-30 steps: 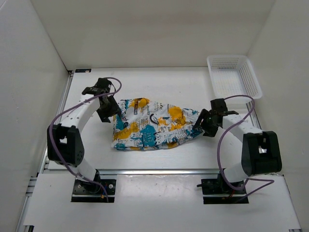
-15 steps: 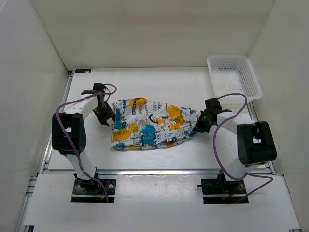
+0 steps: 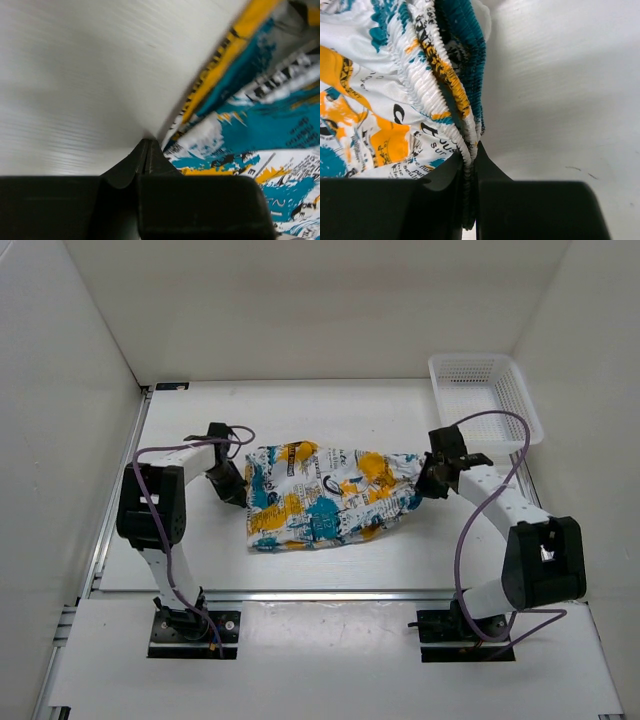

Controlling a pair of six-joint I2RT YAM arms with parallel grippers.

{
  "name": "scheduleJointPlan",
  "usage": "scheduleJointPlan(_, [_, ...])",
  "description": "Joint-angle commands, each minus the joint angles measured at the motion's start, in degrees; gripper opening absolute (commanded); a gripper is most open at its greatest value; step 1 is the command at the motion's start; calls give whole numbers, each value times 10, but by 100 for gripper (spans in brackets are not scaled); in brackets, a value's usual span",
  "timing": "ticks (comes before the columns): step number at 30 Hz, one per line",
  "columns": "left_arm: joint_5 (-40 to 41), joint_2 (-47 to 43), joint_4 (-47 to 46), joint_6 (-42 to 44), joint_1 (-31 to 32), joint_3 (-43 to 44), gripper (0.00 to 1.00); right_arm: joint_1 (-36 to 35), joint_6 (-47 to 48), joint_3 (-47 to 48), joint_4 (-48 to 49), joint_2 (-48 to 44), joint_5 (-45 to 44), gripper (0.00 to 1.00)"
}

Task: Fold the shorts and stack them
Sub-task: Fold the shorts

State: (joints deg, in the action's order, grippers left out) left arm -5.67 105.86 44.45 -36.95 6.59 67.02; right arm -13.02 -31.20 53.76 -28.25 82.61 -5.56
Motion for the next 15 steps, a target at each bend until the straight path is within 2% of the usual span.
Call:
scheduleJointPlan(1, [-15, 4, -19, -19, 48, 7, 10, -35, 31, 70, -50, -33, -84, 0])
scheduleJointPlan(6, [-21, 11, -24, -31, 62, 7, 10, -129, 54, 167, -92, -27, -103, 0])
scheduleJointPlan(10, [-22, 16, -24, -31, 62, 12, 10, -252, 69, 279, -126, 44, -137, 0])
scheduleJointPlan(15, [-22, 16, -24, -31, 62, 12, 10, -363, 75, 369, -143, 149, -158, 0])
